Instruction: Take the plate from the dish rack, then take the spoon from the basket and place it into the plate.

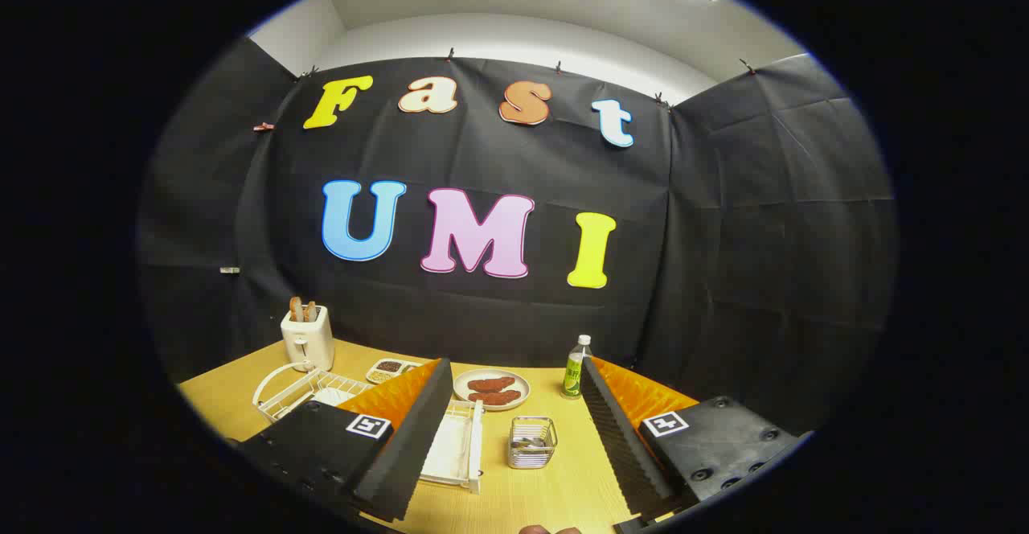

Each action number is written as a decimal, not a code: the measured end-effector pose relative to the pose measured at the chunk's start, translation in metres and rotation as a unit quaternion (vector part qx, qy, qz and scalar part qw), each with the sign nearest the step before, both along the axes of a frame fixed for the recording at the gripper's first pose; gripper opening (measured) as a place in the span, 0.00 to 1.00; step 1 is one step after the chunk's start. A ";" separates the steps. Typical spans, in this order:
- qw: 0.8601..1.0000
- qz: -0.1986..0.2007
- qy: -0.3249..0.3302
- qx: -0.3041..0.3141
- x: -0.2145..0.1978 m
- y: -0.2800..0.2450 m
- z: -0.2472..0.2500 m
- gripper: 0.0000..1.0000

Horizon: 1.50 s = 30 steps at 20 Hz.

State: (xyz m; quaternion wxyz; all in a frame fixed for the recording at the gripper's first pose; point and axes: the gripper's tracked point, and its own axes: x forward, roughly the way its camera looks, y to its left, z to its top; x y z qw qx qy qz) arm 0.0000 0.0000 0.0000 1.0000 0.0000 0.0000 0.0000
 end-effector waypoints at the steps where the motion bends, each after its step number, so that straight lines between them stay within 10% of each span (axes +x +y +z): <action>1: 1.000 0.006 -0.004 -0.002 -0.001 0.004 0.003 0.98; 30: 0.993 0.105 0.056 -0.010 0.045 0.092 -0.015 0.97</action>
